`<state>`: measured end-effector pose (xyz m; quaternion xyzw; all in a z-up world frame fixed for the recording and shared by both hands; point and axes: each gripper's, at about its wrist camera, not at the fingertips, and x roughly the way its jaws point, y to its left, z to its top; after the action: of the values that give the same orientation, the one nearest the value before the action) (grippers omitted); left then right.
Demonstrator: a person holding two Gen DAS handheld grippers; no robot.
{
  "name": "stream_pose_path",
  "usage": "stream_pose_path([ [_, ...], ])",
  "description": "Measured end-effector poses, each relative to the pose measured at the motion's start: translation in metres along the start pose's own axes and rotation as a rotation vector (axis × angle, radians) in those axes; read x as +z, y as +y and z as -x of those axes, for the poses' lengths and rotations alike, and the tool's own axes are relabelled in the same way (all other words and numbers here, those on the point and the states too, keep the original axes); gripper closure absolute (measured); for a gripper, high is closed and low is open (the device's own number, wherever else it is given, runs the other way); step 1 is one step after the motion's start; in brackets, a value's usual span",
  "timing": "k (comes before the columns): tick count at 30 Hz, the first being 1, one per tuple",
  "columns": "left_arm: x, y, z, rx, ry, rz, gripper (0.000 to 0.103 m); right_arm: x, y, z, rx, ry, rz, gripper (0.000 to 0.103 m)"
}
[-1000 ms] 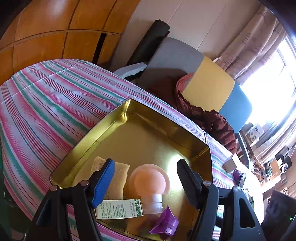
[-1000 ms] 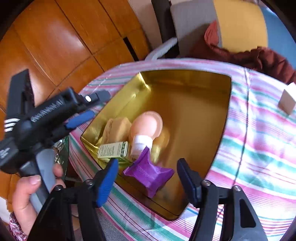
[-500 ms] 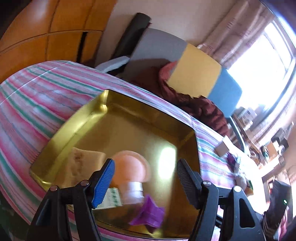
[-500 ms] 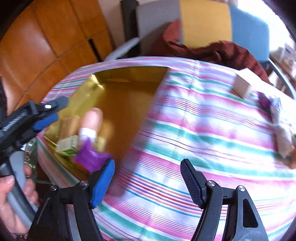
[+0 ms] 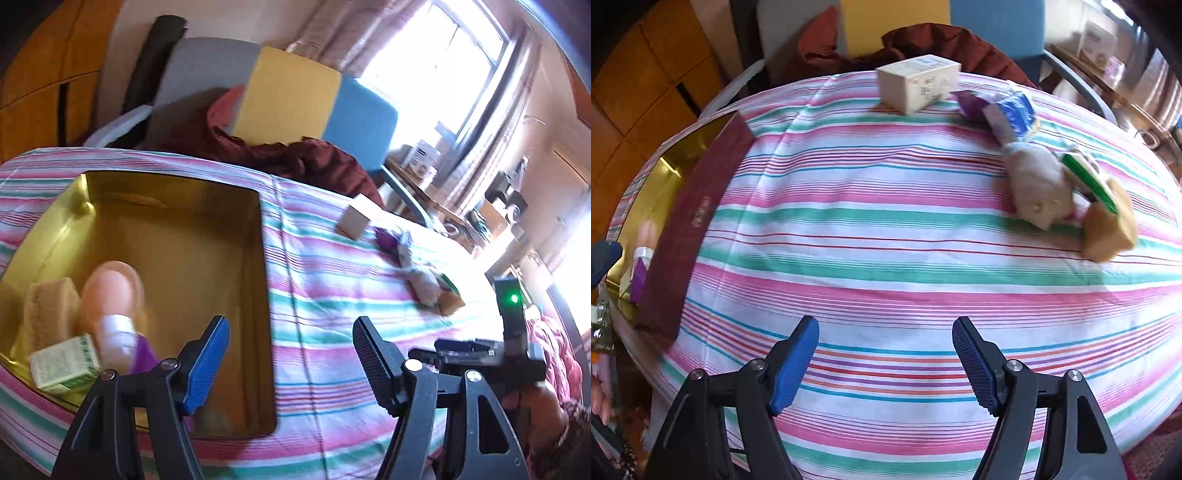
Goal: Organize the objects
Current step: 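Return the right tool to the pile and grasp the second yellow sponge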
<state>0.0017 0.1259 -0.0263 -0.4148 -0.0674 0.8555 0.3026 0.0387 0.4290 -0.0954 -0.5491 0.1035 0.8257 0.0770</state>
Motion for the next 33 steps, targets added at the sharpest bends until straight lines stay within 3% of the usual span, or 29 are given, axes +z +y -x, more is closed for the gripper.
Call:
stream_pose_path([
  [6,-0.017,-0.031,-0.009,-0.046,0.059,-0.064,0.033,0.022,-0.08,0.02,-0.169,-0.082,-0.151,0.027],
  [13,-0.032,-0.051,-0.016,-0.067,0.111,-0.104,0.033,0.053,-0.151,0.005,-0.338,-0.079,-0.21,0.027],
  [17,-0.038,-0.059,-0.023,-0.056,0.14,-0.127,0.033,0.049,-0.187,0.012,-0.329,-0.15,-0.334,0.024],
  [21,-0.041,-0.065,-0.034,-0.055,0.166,-0.14,0.033,0.038,-0.219,0.023,-0.373,-0.209,-0.479,0.024],
  [24,-0.045,-0.071,-0.043,-0.059,0.191,-0.147,0.033,0.03,-0.237,0.037,-0.28,-0.28,-0.596,0.024],
  [29,-0.05,-0.08,-0.054,-0.068,0.225,-0.162,0.033,0.038,-0.229,0.03,-0.229,-0.24,-0.553,0.024],
  [33,-0.052,-0.086,-0.06,-0.071,0.244,-0.174,0.033,0.047,-0.209,0.012,-0.274,-0.182,-0.442,0.025],
])
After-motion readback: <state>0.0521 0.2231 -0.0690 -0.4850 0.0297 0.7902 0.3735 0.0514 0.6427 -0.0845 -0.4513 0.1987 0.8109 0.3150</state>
